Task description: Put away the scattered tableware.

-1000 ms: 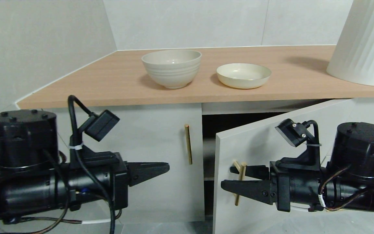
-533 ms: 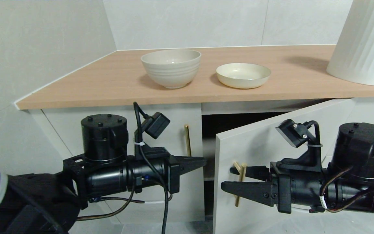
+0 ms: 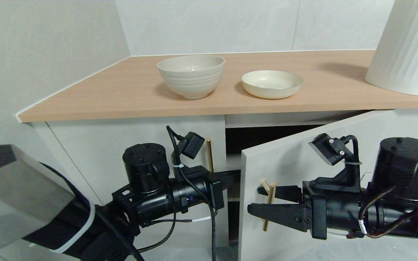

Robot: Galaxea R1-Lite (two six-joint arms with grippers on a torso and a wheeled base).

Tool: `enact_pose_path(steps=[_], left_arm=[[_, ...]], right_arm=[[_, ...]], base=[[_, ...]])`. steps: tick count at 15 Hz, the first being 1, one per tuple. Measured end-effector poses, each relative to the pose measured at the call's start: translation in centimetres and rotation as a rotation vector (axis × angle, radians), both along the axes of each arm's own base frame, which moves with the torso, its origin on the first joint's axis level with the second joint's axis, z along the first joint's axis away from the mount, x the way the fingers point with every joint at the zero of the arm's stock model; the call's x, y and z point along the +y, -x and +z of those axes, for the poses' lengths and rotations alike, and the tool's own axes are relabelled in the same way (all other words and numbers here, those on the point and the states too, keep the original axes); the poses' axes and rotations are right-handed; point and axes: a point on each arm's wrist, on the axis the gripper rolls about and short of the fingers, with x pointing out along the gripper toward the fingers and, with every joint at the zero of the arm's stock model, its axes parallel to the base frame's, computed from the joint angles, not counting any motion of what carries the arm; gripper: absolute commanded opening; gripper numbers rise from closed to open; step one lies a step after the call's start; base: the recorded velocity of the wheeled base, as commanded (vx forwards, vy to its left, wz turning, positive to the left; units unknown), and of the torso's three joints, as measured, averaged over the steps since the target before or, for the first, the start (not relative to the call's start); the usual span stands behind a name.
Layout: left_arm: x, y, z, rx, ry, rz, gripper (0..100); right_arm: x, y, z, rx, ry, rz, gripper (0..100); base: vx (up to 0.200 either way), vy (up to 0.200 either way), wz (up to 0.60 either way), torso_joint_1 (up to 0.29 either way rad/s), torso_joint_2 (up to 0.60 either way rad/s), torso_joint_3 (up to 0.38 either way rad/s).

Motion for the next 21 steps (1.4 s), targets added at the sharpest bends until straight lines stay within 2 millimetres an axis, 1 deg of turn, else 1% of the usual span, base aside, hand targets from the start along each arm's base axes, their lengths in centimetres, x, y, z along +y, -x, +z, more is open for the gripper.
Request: enact_pose_path(steps=[1, 4, 8, 10, 12, 15, 18, 21], left_arm=[[-0.5, -0.1, -0.2, -0.044, 0.032, 0.002, 0], [-1.7, 0.2, -1.6, -0.046, 0.034, -0.022, 0], [-2.0, 0.3, -2.0, -0.059, 0.043, -0.029, 0], [-2.0, 0.3, -2.0, -0.059, 0.043, -0.030, 0], [-2.0, 0.3, -2.0, -0.059, 0.042, -0.031, 0], [-1.9, 0.5, -1.5, -0.070, 0.050, -0.031, 0], [-2.1, 0.3, -0.5, -0.088, 0.062, -0.032, 0], [-2.7, -0.4, 0.3, -0.105, 0.052, -0.032, 0]], right_arm=[[0.0, 0.0, -0.1, -0.025, 0.010, 0.003, 100], [-0.2, 0.2, -0.5, -0.064, 0.030, 0.009, 100], [-0.7, 0.4, -1.1, -0.130, 0.089, 0.016, 100], [-1.2, 0.5, -1.4, -0.121, 0.132, 0.011, 100], [-1.8, 0.9, -1.2, -0.100, 0.161, 0.006, 100], [-3.4, 2.5, -0.6, -0.060, 0.223, -0.031, 100], [-5.3, 4.2, -0.1, -0.057, 0.362, -0.246, 100], [-6.4, 6.3, 0.8, -0.064, 0.386, -0.258, 100]], base=[[0.000, 0.000, 0.00, 0.000, 0.00, 0.000], [0.000, 0.000, 0.00, 0.000, 0.00, 0.000], [0.000, 0.000, 0.00, 0.000, 0.00, 0.000], [0.000, 0.000, 0.00, 0.000, 0.00, 0.000], [0.000, 0.000, 0.00, 0.000, 0.00, 0.000], [0.000, 0.000, 0.00, 0.000, 0.00, 0.000], [0.000, 0.000, 0.00, 0.000, 0.00, 0.000], [0.000, 0.000, 0.00, 0.000, 0.00, 0.000]])
